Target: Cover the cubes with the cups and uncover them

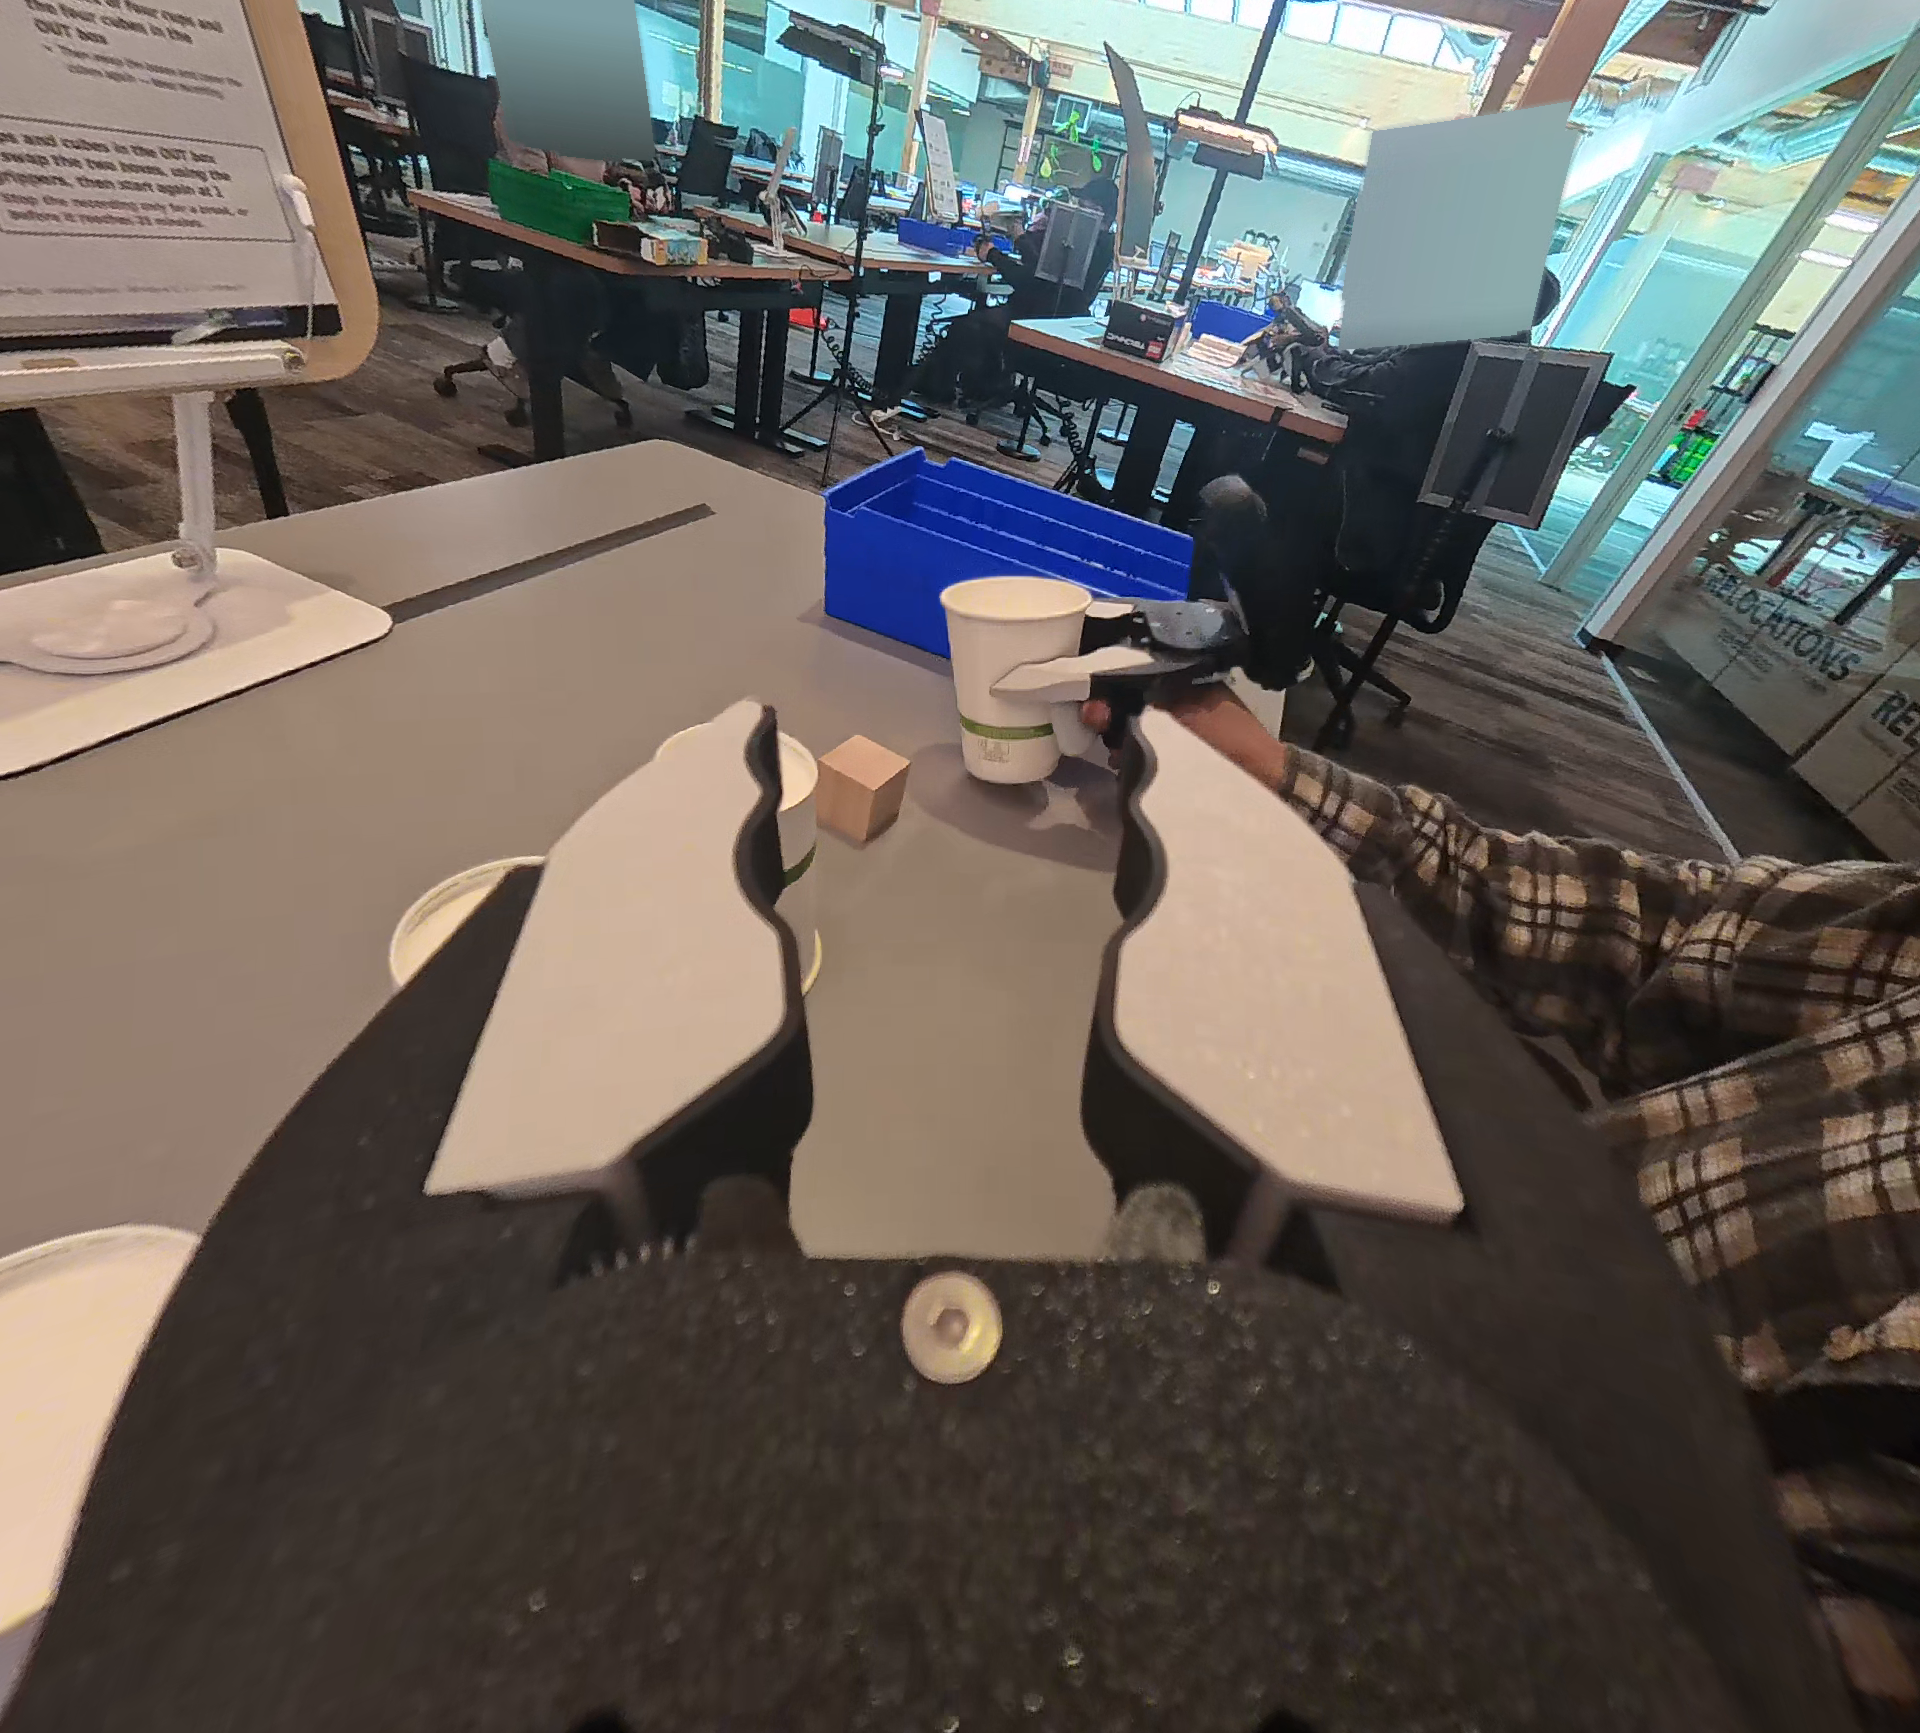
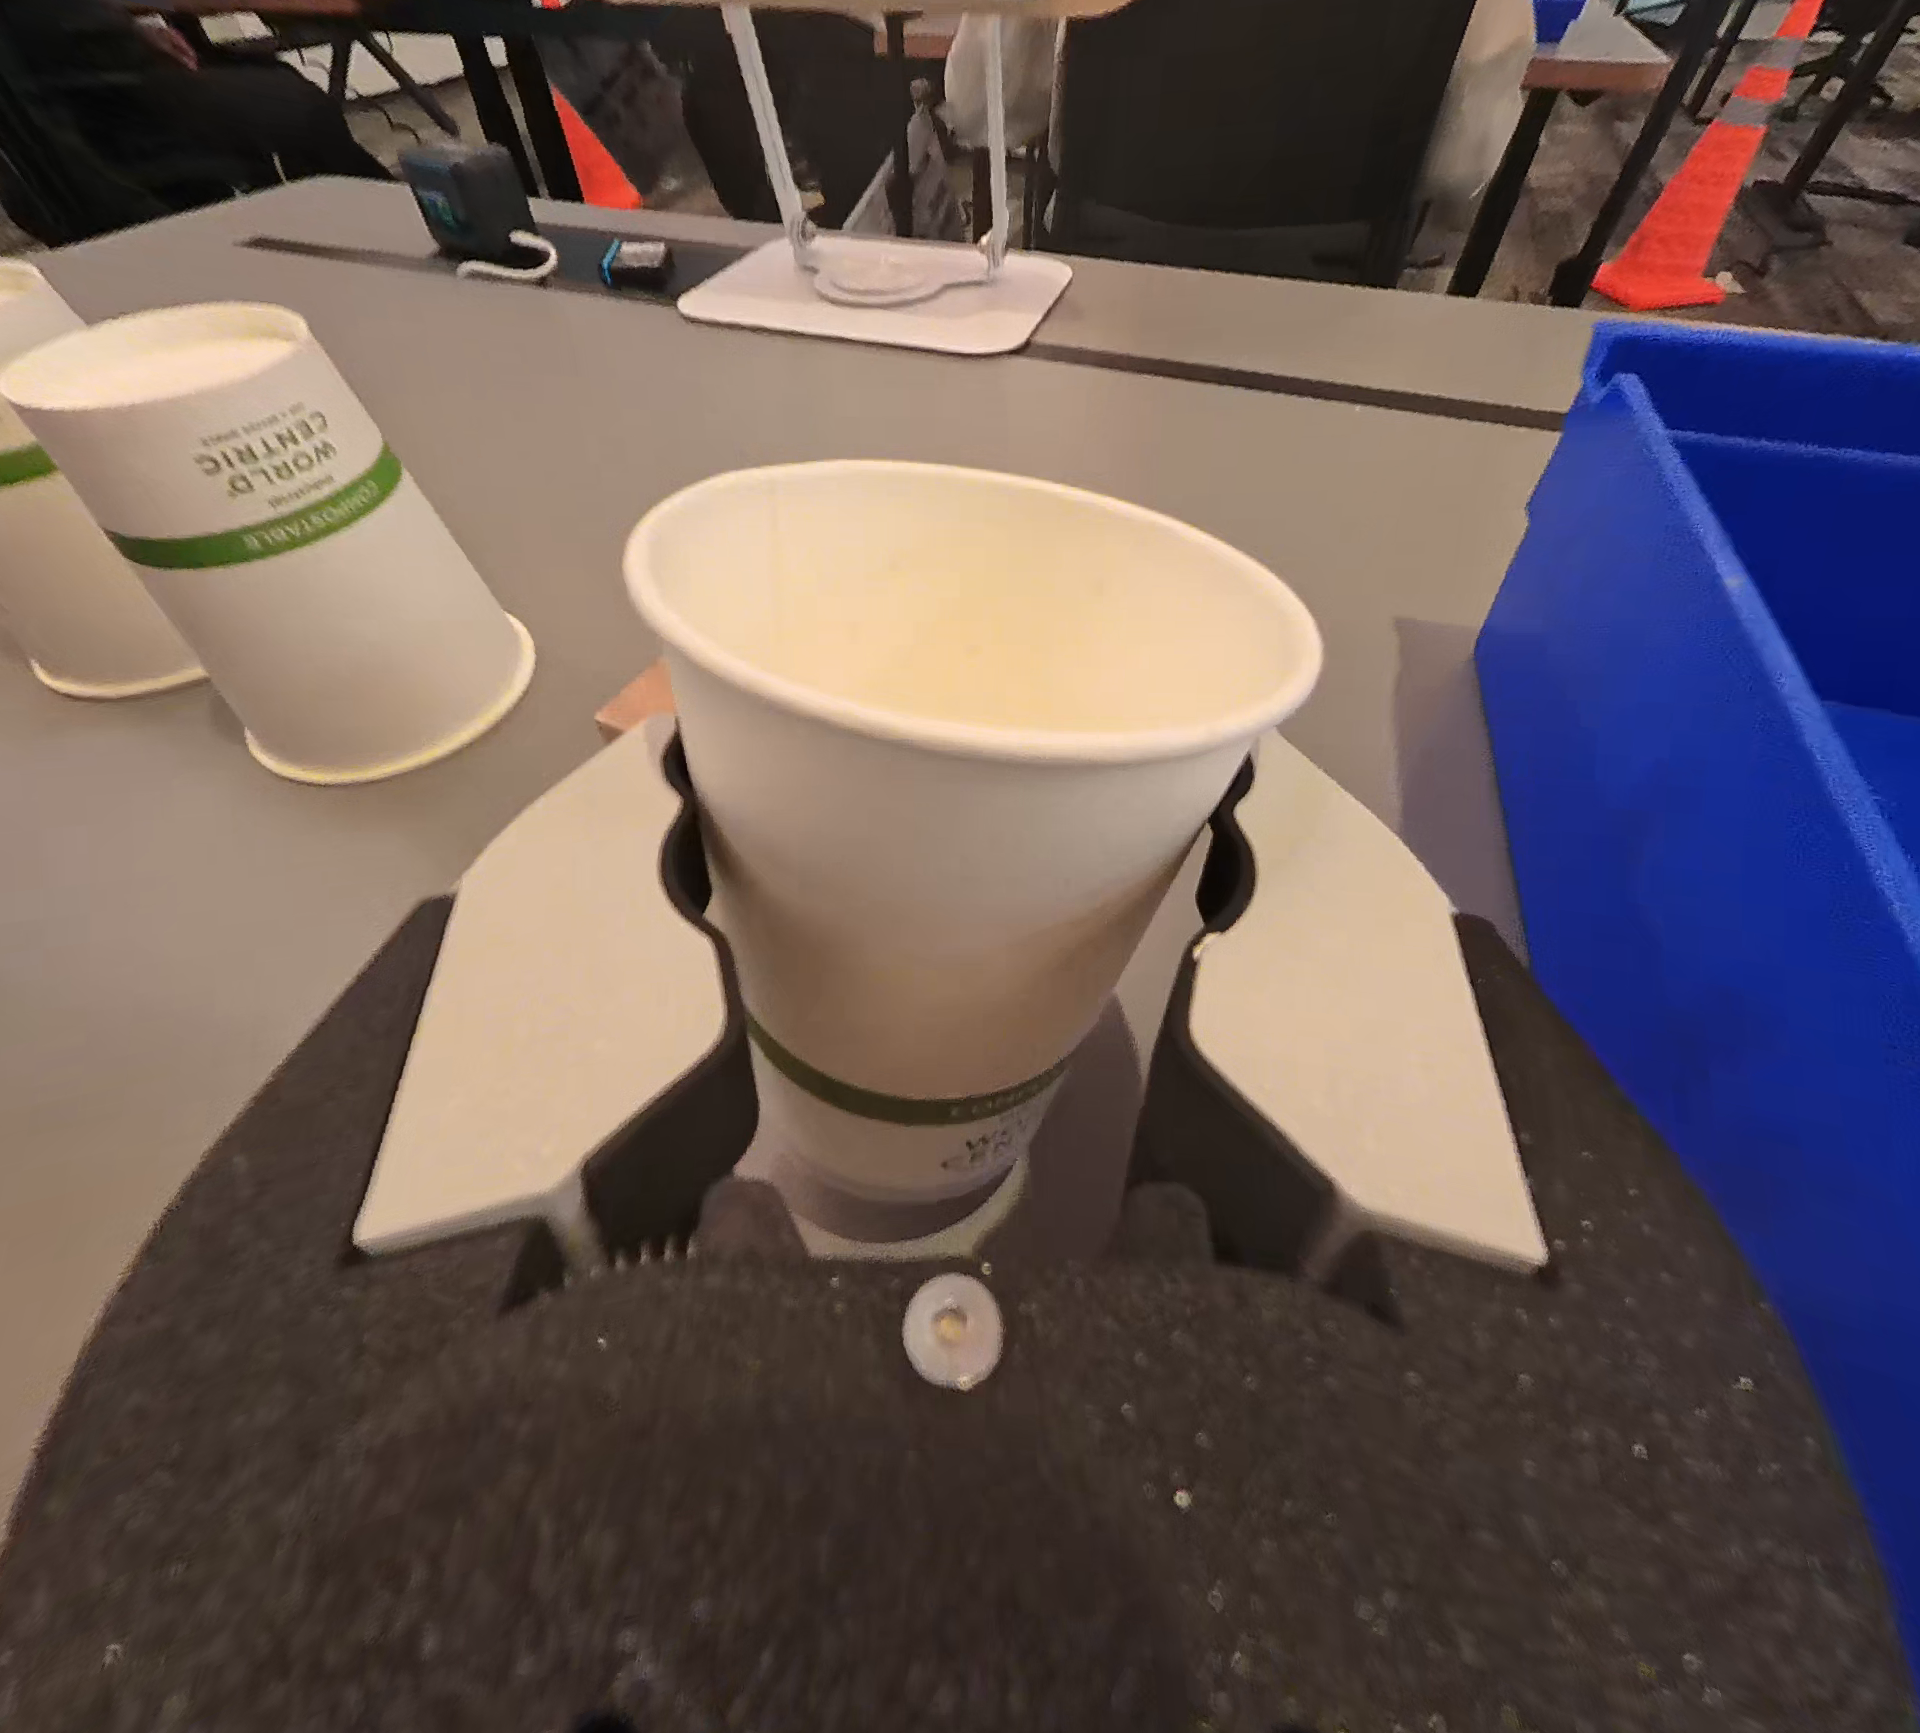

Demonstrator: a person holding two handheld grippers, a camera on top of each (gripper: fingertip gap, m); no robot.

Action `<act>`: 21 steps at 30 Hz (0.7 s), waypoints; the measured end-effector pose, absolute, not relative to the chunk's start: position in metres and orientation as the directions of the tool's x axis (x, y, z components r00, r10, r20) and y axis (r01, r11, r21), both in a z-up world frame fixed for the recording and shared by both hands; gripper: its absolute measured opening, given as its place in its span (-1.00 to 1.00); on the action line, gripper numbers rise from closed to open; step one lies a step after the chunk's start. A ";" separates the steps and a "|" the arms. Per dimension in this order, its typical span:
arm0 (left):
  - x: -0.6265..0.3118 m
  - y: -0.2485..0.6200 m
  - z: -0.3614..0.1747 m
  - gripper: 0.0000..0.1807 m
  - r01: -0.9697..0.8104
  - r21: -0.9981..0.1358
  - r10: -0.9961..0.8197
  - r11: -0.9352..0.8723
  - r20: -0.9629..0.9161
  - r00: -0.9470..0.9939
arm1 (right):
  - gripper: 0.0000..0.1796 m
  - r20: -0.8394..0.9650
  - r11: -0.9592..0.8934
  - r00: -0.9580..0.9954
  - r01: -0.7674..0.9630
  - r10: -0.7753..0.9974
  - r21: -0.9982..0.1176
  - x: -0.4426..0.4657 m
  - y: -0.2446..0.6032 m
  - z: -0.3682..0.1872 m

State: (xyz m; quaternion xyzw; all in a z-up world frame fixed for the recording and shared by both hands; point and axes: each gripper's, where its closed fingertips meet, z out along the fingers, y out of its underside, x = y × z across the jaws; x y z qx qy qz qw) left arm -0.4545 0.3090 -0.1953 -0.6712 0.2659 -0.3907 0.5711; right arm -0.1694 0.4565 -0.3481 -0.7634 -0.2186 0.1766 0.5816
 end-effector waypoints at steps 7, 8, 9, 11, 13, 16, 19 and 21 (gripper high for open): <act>-0.463 0.310 -0.194 -0.32 0.074 -0.978 -0.790 -0.193 0.200 0.580 | 0.04 0.081 -0.252 0.810 0.273 0.581 -0.928 -0.179 0.447 -0.365; -0.463 0.309 -0.194 -0.32 0.072 -0.978 -0.790 -0.196 0.201 0.579 | 0.10 0.104 -0.256 0.794 0.312 0.599 -0.915 -0.180 0.443 -0.369; -0.464 0.309 -0.194 -0.32 0.070 -0.978 -0.790 -0.197 0.201 0.580 | 0.21 0.125 -0.261 0.782 0.347 0.610 -0.901 -0.180 0.440 -0.373; -0.467 0.309 -0.194 -0.32 0.065 -0.978 -0.788 -0.197 0.197 0.584 | 0.49 0.159 -0.282 0.763 0.412 0.627 -0.866 -0.178 0.431 -0.381; -0.470 0.309 -0.193 -0.32 0.066 -0.979 -0.783 -0.192 0.193 0.591 | 0.63 0.174 -0.293 0.727 0.468 0.664 -0.834 -0.177 0.418 -0.384; -0.477 0.308 -0.189 -0.32 0.081 -0.979 -0.778 -0.185 0.196 0.597 | 0.63 0.164 -0.294 0.648 0.537 0.744 -0.791 -0.178 0.393 -0.379; -0.483 0.308 -0.186 -0.32 0.093 -0.979 -0.771 -0.180 0.199 0.605 | 0.63 0.142 -0.321 0.544 0.664 0.827 -0.676 -0.170 0.362 -0.376; -0.486 0.308 -0.185 -0.33 0.097 -0.979 -0.768 -0.177 0.199 0.609 | 0.62 0.186 -0.300 0.472 0.770 0.862 -0.564 -0.159 0.349 -0.364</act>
